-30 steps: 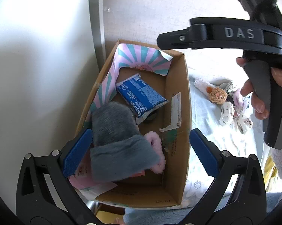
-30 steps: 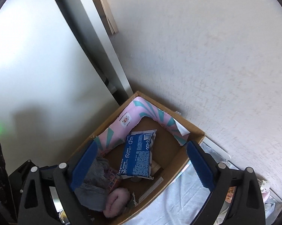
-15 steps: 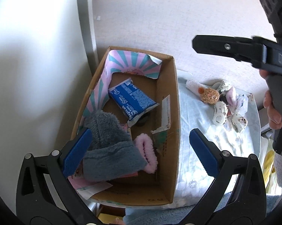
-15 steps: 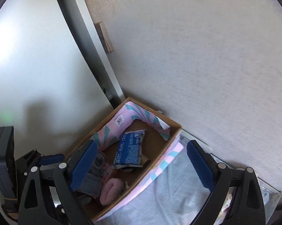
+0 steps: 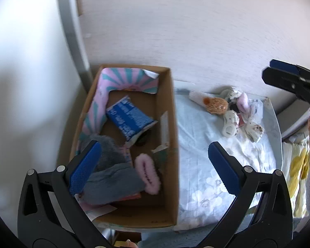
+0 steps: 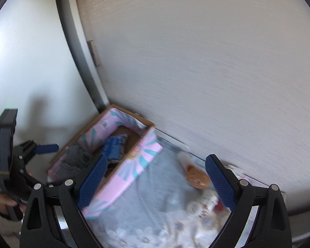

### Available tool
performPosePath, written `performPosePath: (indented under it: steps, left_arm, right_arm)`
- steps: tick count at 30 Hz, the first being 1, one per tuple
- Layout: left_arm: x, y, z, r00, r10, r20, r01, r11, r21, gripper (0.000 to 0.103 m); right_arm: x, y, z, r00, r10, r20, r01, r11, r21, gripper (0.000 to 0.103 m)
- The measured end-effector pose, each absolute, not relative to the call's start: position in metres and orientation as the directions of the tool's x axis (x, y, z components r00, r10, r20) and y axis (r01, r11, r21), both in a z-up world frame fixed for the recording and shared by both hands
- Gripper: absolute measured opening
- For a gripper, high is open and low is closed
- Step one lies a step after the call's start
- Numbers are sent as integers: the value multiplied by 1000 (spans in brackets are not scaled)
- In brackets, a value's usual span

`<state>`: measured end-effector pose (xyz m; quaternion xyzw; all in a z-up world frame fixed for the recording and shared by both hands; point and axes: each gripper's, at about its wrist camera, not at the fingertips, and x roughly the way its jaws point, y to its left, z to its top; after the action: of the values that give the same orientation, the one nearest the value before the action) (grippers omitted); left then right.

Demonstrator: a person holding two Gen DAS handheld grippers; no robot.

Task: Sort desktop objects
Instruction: 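Move both tools back toward the items on the bed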

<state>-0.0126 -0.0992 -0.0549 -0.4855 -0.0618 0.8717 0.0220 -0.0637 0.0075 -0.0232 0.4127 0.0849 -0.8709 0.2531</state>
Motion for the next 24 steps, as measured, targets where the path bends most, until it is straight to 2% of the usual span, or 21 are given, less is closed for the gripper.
performPosePath:
  steps: [7, 24]
  left_arm:
    - [-20, -61, -56, -513, 141, -847, -66, -990, -125, 103]
    - [-42, 3, -91, -440, 262, -859, -140, -965, -223, 103]
  right_arm:
    - [-41, 58, -26, -586, -253, -770, 412, -911, -15, 95]
    - [-6, 184, -60, -556, -150, -818, 160, -984, 72, 95]
